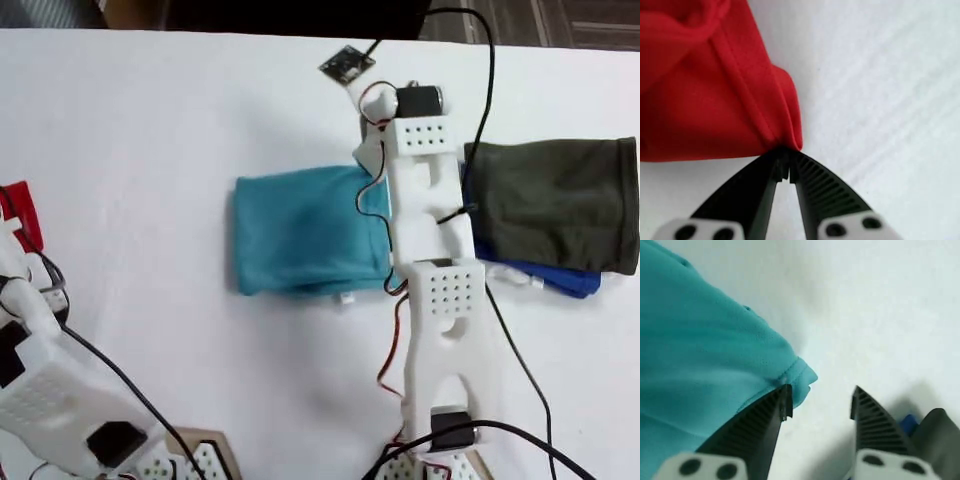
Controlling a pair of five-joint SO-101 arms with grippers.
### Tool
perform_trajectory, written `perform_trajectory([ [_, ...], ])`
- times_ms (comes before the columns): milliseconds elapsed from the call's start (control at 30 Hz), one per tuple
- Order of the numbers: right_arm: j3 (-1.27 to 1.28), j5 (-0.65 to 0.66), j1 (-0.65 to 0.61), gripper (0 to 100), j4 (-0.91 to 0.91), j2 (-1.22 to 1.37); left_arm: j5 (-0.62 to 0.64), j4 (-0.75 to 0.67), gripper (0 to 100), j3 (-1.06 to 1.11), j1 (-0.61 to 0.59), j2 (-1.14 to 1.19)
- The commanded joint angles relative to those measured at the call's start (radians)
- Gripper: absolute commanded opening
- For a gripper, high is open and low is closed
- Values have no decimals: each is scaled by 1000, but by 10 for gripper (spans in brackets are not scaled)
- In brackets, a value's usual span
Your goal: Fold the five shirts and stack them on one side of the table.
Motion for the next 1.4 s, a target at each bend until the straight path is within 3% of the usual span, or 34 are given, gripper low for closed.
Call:
perform_trajectory([
  [0, -48, -40, 5, 244, 25, -140, 5, -26, 27, 10, -9, 15],
  [233, 236, -292, -70, 204, 27, -294, 5, -26, 27, 10, -9, 15],
  [500, 545, -414, -145, 205, -94, -303, 5, -26, 27, 10, -11, 15],
  [767, 824, -417, -107, 205, -294, -351, 5, -26, 27, 10, -11, 15],
  [1100, 842, -417, -99, 205, -225, -578, 5, -26, 27, 10, -11, 15],
  [1367, 934, -493, -39, 211, -329, -487, 5, -26, 27, 10, -11, 15],
])
